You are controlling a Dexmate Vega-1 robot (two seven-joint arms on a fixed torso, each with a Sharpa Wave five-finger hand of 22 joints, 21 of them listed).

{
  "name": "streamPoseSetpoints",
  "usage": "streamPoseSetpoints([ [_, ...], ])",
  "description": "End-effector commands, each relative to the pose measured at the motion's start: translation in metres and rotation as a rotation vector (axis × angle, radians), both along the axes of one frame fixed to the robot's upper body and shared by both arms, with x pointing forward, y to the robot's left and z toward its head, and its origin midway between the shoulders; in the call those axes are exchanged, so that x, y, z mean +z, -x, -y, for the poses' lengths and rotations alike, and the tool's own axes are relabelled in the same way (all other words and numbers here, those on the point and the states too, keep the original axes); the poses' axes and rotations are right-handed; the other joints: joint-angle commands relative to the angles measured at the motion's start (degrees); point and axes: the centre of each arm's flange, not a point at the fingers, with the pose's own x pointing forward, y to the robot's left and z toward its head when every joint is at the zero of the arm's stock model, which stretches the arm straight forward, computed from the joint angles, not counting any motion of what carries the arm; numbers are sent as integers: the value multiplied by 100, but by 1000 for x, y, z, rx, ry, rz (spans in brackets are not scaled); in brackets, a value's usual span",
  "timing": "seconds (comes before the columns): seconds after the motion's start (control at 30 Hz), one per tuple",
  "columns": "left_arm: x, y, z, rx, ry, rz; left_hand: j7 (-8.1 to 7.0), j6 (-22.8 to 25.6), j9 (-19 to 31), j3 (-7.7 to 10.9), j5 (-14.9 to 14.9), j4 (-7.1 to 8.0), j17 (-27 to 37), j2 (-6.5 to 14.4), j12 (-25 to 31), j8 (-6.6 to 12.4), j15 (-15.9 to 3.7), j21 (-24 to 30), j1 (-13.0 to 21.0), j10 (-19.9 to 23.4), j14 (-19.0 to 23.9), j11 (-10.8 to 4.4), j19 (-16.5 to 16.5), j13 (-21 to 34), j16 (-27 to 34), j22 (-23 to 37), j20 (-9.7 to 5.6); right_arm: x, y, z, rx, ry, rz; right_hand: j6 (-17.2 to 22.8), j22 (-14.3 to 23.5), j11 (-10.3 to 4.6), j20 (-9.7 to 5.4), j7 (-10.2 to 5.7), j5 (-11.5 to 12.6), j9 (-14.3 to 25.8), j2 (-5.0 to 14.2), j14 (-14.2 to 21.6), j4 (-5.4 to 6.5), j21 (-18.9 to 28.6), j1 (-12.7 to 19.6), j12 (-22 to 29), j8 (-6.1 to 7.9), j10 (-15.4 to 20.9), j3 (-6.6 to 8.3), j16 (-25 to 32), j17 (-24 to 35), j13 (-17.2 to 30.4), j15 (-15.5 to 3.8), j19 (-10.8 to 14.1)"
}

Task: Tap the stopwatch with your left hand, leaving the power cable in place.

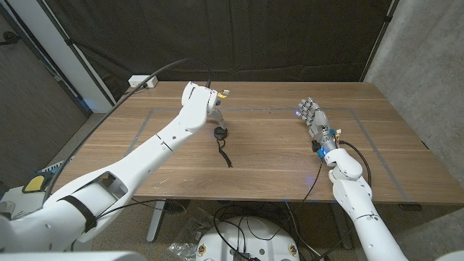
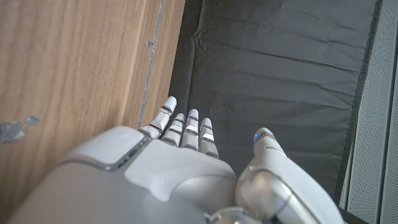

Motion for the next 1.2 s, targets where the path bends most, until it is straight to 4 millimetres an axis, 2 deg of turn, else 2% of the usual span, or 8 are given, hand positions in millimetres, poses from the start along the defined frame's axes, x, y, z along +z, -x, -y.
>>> streamPoseSetpoints([
  [0.03, -5, -5, 14, 33, -54, -1, -68, -30, 2, -46, 20, 69, 18, 72, 36, -45, -166, -30, -110, 15, 7, 2, -58, 11, -13, 20, 47, -5, 0, 6, -1, -12, 0, 62, 31, 13, -37, 1, 12, 22, 0, 44, -10, -13, -30, 36, 31, 50, -25, 41, 24, 13, 23, 16],
  [0.13, -7, -8, 16, 34, -56, -17, -173, -124, -8, -83, 24, 124, 24, 127, 59, -109, -134, -37, -182, 126, 70, 29, -61, -11, 2, 23, 61, -6, 0, 7, -1, -15, 1, 70, 32, 7, -33, -11, 12, 22, 3, 54, -10, -16, -33, 36, 34, 52, -28, 44, 24, 13, 23, 25],
  [0.27, -9, -11, 19, 33, -66, -35, -150, -110, -13, -94, 28, 138, 24, 158, 66, -118, -121, -41, -188, 205, 140, 78, -58, -29, 28, 22, 69, -7, 0, 8, -3, -19, 1, 72, 32, 8, -37, -21, 13, 22, 6, 61, -9, -23, -37, 38, 33, 60, -33, 45, 24, 13, 29, 35],
  [0.4, -13, -15, 22, 35, -70, -50, -109, 15, -22, -103, 42, 124, 12, 199, 118, -95, -153, -40, -126, 488, 299, 44, -11, -68, 82, 18, 70, -8, -1, 10, -5, -21, 1, 77, 32, 16, -36, -23, 13, 22, 9, 75, -9, -31, -40, 41, 34, 69, -37, 48, 23, 13, 29, 44],
  [0.53, -17, -19, 23, 38, -74, -64, -80, 119, -26, -116, 46, 114, -3, 205, 119, -70, -141, -43, -94, 583, 403, 37, 6, -92, 113, 15, 61, -9, -1, 11, -6, -24, 0, 76, 32, 2, -36, -26, 14, 22, 11, 84, -10, -39, -43, 41, 32, 73, -42, 49, 22, 13, 31, 52],
  [0.63, -19, -21, 24, 39, -82, -68, -113, 141, -28, -123, 49, 105, -19, 212, 118, -71, -156, -41, -68, 647, 480, 29, 30, -108, 134, 14, 57, -9, -2, 11, -6, -25, 0, 78, 33, 8, -36, -28, 14, 22, 12, 84, -11, -45, -44, 41, 32, 76, -44, 47, 22, 13, 26, 55],
  [0.97, -26, -30, 31, 36, -104, -87, -88, 181, -31, -129, 56, 88, -44, 222, 85, -72, -171, -41, -19, 666, 493, 27, 56, -131, 124, 12, 61, -12, -7, 10, 1, -35, 0, 83, 33, 15, -32, -34, 15, 22, 12, 92, -15, -65, -49, 43, 31, 87, -55, 44, 20, 13, 31, 63],
  [1.2, -28, -36, 36, 13, -111, -91, -99, 271, -33, -135, 62, 79, -59, 246, 78, -53, -210, -31, 22, 756, 564, -29, 112, -155, 142, 10, 63, -14, -9, 12, -3, -45, -1, 80, 33, 5, -30, -36, 16, 22, 12, 97, -18, -79, -53, 42, 29, 90, -62, 42, 19, 13, 29, 73],
])
